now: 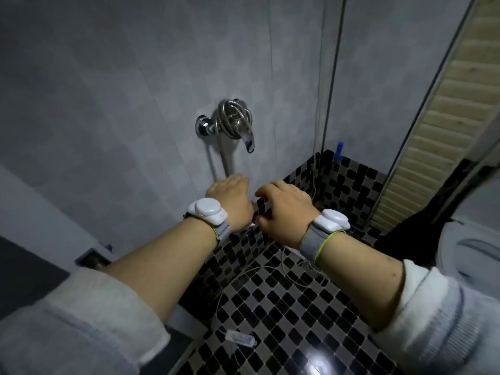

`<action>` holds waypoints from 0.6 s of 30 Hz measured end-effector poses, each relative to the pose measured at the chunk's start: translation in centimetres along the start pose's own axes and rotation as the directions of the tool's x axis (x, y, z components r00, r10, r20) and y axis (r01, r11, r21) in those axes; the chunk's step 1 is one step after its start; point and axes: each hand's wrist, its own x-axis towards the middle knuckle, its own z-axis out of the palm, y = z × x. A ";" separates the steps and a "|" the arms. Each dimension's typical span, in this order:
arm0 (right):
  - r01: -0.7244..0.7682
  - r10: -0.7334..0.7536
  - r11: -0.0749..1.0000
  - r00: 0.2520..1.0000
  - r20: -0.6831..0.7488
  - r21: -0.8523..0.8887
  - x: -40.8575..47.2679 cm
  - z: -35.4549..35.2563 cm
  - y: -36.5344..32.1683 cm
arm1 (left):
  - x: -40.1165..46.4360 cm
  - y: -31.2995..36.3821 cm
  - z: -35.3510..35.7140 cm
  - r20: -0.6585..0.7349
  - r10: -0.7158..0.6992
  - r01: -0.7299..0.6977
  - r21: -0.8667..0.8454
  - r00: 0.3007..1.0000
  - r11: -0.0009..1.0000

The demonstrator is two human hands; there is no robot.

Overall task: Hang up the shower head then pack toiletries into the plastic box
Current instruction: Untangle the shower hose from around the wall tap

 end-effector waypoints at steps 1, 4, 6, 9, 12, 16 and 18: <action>0.007 -0.007 1.000 1.000 -0.003 0.006 0.2 0.1 0.1 | 0.1 0.0 0.1 0.012 -0.001 0.001 0.005 1.000 1.000; -0.010 0.008 0.999 0.999 0.043 0.036 2.6 1.5 0.6 | 1.6 -1.1 1.0 0.029 -0.056 0.057 -0.025 0.998 0.998; -0.009 0.004 0.998 0.997 0.081 0.061 4.3 2.5 0.5 | 2.7 -2.2 1.9 0.045 -0.089 0.090 -0.036 0.995 0.995; -0.006 -0.004 0.996 0.994 0.110 0.086 7.7 3.6 0.2 | 5.2 -4.7 3.1 0.046 -0.108 0.111 -0.062 0.993 0.992; -0.023 0.006 0.993 0.989 0.146 0.118 10.7 4.5 0.0 | 7.7 -6.7 4.3 0.082 -0.110 0.117 -0.079 0.991 0.990; -0.050 0.021 0.986 0.984 0.179 0.159 13.8 6.3 0.2 | 10.4 -8.5 5.8 0.137 -0.121 0.135 -0.097 0.983 0.986; -0.057 0.020 0.982 0.980 0.196 0.181 15.1 7.1 0.3 | 11.3 -9.3 6.4 0.163 -0.116 0.135 -0.111 0.980 0.985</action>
